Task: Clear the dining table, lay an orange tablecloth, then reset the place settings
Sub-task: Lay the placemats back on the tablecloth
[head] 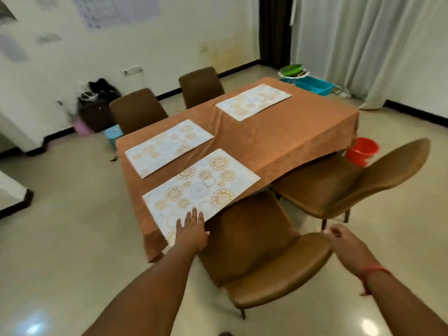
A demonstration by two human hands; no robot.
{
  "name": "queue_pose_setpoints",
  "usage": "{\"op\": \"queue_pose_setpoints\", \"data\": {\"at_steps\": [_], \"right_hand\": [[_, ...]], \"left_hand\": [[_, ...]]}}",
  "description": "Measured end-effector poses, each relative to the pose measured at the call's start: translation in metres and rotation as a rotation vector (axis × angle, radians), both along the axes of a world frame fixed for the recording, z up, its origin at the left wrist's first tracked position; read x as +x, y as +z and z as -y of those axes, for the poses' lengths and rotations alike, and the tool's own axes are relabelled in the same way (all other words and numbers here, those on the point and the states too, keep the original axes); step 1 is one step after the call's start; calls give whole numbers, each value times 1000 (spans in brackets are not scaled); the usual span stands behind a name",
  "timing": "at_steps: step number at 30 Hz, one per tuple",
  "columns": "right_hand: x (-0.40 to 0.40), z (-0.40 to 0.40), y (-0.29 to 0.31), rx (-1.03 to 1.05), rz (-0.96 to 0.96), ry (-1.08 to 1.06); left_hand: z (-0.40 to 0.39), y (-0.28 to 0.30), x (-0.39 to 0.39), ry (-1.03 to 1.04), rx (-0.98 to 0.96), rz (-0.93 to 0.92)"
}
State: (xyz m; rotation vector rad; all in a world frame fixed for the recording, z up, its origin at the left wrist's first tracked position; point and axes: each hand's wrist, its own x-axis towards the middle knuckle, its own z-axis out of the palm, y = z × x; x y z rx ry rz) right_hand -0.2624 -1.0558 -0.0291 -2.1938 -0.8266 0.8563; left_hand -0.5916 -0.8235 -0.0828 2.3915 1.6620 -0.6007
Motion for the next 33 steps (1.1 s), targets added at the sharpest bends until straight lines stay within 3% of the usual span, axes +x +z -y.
{"op": "queue_pose_setpoints", "data": {"at_steps": [7,17,25,33], "right_hand": [[-17,-40,-19,-109,124,143],[-113,-198,-60,-300,478,571],[-182,-256,-77,-323,488,762],[-186,-262,-76,-336,458,753]], "left_hand": [[-33,-8,-110,237,30,-72],[-84,-39,-171,201,-23,-58],[-91,-66,-207,107,-47,-31],[-82,-73,-209,115,11,-33]]}}
